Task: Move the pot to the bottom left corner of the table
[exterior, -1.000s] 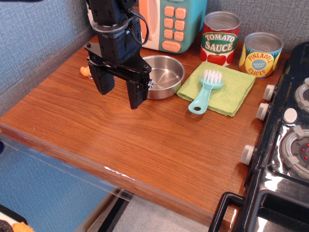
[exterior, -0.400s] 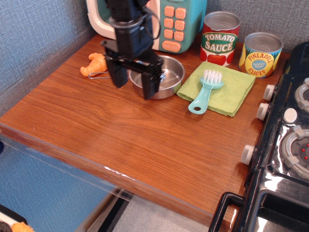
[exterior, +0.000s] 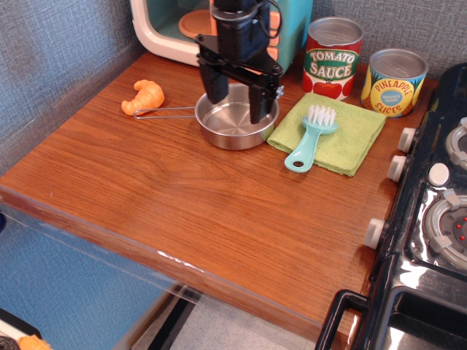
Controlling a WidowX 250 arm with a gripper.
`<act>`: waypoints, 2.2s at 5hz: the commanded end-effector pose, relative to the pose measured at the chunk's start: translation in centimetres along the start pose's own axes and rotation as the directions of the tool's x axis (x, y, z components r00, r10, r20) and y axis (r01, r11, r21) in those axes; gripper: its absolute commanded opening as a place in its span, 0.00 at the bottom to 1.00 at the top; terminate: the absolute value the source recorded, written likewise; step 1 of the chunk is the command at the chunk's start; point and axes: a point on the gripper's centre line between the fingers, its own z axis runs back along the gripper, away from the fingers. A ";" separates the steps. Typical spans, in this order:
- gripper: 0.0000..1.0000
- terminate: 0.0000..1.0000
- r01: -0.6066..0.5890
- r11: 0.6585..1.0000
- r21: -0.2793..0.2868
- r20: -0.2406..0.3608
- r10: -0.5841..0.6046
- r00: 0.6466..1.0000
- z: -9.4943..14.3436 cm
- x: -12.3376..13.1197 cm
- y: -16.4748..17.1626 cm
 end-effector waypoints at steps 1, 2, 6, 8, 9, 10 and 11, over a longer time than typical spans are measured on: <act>1.00 0.00 0.036 0.999 0.007 -0.012 -0.036 0.999 -1.6 0.7 -0.2; 1.00 0.00 0.041 0.999 0.001 -0.023 -0.041 0.999 -2.6 0.5 -0.1; 0.00 0.00 0.018 0.999 -0.031 -0.105 -0.021 0.994 -5.7 -0.6 -0.4; 0.00 0.00 0.066 0.997 -0.046 -0.077 -0.070 0.995 -2.5 -1.2 -0.3; 0.00 0.00 0.039 0.998 -0.040 0.008 -0.039 0.999 1.6 -1.2 0.7; 0.00 0.00 -0.027 0.999 -0.031 0.085 0.029 0.996 5.9 -2.2 1.8; 0.00 0.00 -0.184 0.983 0.000 0.045 0.184 0.982 6.5 -5.2 4.0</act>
